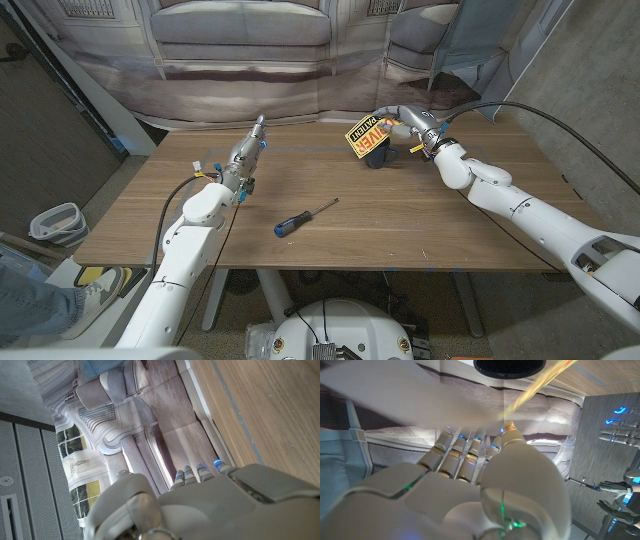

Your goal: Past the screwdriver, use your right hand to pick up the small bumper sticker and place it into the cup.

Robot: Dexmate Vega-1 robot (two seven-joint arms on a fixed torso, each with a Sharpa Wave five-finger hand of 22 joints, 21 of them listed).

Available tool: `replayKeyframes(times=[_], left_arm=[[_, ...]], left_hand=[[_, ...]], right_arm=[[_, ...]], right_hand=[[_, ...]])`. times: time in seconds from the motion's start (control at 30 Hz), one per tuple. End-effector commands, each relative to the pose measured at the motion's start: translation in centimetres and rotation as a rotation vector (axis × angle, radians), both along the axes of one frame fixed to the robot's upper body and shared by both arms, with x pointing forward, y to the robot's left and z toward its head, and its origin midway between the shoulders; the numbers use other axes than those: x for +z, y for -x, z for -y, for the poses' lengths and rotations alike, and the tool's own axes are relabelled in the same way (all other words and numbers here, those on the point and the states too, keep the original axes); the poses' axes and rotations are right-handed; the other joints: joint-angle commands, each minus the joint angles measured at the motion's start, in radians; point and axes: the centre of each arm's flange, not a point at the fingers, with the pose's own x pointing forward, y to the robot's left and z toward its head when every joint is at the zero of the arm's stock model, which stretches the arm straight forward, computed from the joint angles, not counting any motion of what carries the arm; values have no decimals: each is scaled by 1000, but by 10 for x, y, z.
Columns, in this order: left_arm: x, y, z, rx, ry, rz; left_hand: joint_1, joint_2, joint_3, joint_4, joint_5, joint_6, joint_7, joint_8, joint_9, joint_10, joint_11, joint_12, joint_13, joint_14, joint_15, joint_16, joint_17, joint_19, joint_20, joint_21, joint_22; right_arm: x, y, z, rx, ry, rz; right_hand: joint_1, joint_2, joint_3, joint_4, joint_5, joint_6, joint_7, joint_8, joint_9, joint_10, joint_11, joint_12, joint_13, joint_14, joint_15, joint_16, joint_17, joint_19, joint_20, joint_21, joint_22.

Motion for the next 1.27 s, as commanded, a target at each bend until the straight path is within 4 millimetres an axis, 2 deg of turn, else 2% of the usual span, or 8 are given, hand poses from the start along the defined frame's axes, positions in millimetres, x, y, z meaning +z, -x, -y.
replayKeyframes(times=[0.03,0.6,1.27], left_arm=[[-1,-1,-1,-3,5,2],[-1,-6,-2,-12,3,-2],[0,-7,-2,-22,-3,3]], left_hand=[[14,2,-9,1,1,0,-3,-2,5,-11,0,0,6,-9,4,1,2,-16,6,2,4],[16,4,-11,1,1,2,-3,-2,5,-11,0,0,6,-9,4,1,2,-16,6,2,4],[17,5,-14,2,1,3,-4,-2,5,-12,-1,0,6,-9,4,1,2,-16,5,2,4]], right_arm=[[-2,-3,1,-12,-2,-18],[-2,-3,0,-22,-6,-24],[0,4,-5,-15,-6,-7]], right_hand=[[-9,0,1,-6,7,-4,-2,1,2,-13,5,-4,0,-9,-50,0,-5,-2,-76,-11,1],[-24,-8,-6,-2,8,-11,-3,1,1,-22,10,-4,-4,-20,-36,2,-17,-7,-63,-26,2],[-33,-8,-7,-1,11,-16,-3,2,0,-27,9,-1,-8,-22,-38,6,-30,-5,-59,-40,2]])
